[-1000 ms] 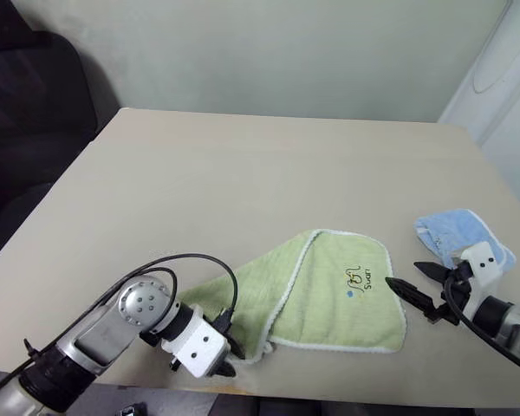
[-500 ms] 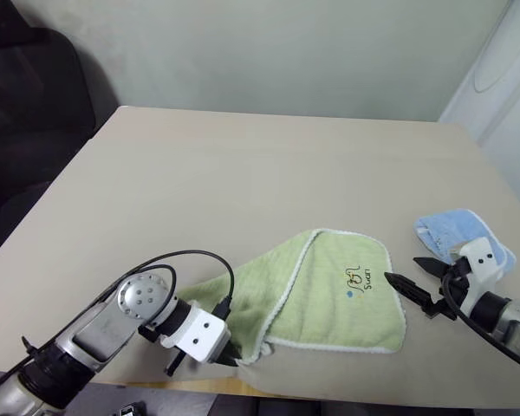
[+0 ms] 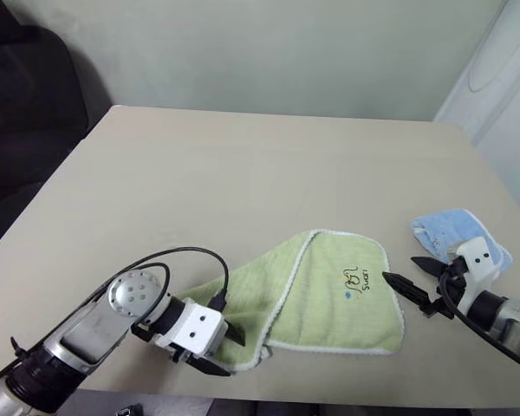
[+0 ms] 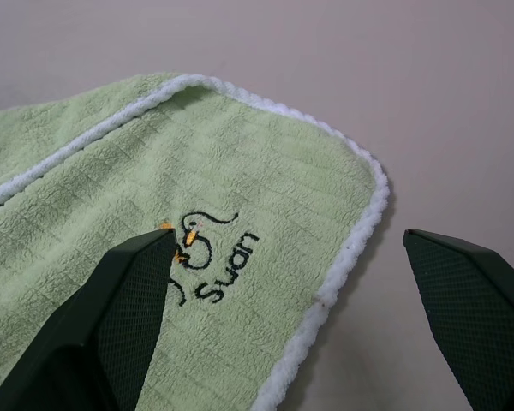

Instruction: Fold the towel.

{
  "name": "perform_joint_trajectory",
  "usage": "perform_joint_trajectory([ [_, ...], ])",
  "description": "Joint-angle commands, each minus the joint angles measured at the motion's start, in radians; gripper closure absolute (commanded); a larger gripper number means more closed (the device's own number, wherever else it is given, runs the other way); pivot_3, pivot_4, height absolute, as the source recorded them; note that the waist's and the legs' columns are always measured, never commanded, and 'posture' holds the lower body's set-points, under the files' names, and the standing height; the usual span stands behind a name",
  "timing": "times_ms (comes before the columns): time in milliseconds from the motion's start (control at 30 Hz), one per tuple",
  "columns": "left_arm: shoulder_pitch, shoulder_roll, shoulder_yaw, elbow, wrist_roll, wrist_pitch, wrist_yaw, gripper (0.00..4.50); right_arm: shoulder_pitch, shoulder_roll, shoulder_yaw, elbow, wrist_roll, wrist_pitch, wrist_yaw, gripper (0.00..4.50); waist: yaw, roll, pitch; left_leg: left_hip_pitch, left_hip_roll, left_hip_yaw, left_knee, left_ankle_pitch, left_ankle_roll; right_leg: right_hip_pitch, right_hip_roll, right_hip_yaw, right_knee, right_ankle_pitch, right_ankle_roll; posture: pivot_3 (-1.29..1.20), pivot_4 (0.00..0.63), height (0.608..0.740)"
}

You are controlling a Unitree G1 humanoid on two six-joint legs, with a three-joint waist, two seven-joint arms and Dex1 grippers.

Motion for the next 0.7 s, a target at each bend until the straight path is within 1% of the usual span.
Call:
perform_joint_trajectory([
  [33, -0.017, 0.002, 0.021, -0.028, 0.003, -0.007, -0.001, 1.89, 0.000, 0.002, -0.008, -0.015, -0.001, -0.021, 0.004, 0.00, 0.000, 0.000, 0.000, 0.000, 0.000, 0.000, 0.000, 0.000, 0.000, 0.000, 0.000, 0.000, 0.000, 0.000, 0.000, 0.00, 0.150, 0.740],
  [300, 0.018, 0.006, -0.022, -0.005, 0.094, -0.100, -0.008, 1.89, -0.002, 0.003, -0.002, -0.021, 0.002, -0.018, -0.004, 0.00, -0.002, -0.001, 0.000, 0.001, 0.000, 0.000, 0.000, 0.000, 0.000, 0.000, 0.000, 0.000, 0.000, 0.000, 0.000, 0.00, 0.150, 0.740],
  [567, 0.000, -0.007, -0.046, 0.060, 0.188, -0.171, 0.014, 1.89, -0.004, 0.004, -0.004, -0.029, 0.006, -0.013, -0.012, 0.00, -0.002, 0.000, -0.001, 0.002, 0.000, 0.000, 0.000, 0.000, 0.000, 0.000, 0.000, 0.000, 0.000, -0.001, 0.001, 0.00, 0.150, 0.740],
  [633, -0.005, -0.010, -0.046, 0.070, 0.188, -0.176, 0.016, 2.25, 0.000, 0.005, -0.006, -0.031, 0.007, -0.013, -0.012, 0.00, -0.001, 0.002, -0.001, 0.002, 0.000, 0.000, 0.000, 0.000, 0.000, 0.001, 0.000, 0.000, 0.000, -0.002, 0.003, 0.00, 0.150, 0.740],
  [700, -0.007, -0.009, -0.043, 0.073, 0.172, -0.172, 0.008, 2.79, -0.002, 0.005, -0.004, -0.032, 0.007, -0.011, -0.014, 0.00, 0.002, 0.005, -0.001, 0.002, 0.000, 0.000, -0.001, 0.000, 0.000, 0.001, 0.000, 0.000, 0.000, -0.003, 0.005, 0.00, 0.150, 0.740],
])
